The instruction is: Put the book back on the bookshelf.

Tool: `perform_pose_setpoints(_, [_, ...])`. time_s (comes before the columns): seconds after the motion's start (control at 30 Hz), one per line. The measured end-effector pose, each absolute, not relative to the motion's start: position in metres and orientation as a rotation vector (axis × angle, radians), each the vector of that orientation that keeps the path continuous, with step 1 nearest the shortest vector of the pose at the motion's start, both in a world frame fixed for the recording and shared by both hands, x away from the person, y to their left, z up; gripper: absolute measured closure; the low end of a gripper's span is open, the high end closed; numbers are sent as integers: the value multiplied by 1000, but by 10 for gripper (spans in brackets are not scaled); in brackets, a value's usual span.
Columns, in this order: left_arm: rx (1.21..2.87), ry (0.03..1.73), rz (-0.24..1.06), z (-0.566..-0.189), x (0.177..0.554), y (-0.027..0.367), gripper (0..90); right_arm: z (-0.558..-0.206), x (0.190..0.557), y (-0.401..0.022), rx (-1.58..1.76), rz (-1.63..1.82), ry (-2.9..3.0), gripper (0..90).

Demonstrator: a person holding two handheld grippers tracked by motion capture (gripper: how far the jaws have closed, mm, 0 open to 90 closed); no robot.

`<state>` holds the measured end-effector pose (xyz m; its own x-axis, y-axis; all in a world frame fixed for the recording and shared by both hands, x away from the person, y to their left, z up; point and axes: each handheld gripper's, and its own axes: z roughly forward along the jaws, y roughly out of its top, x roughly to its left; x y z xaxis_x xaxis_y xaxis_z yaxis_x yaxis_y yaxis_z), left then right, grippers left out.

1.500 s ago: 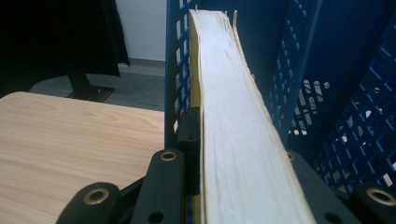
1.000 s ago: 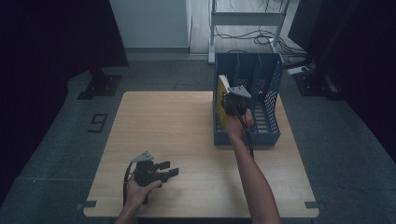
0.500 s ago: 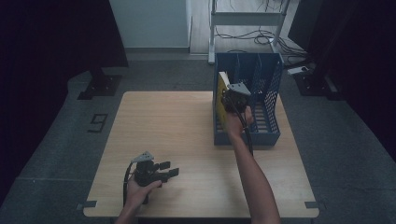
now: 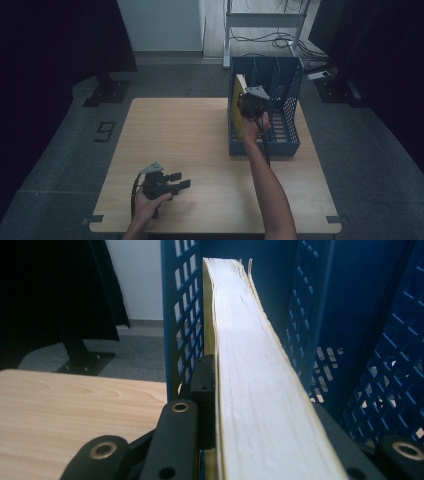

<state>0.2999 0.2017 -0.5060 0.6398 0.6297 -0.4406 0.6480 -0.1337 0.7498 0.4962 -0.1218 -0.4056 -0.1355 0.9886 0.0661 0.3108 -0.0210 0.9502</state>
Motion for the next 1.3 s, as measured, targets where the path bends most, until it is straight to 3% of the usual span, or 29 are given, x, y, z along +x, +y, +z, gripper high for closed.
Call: perform_pose_setpoints(1.3, [1842, 1022, -35, -511, 301, 198, 375, -413, 526, -110, 1369, 1166, 1515, 743])
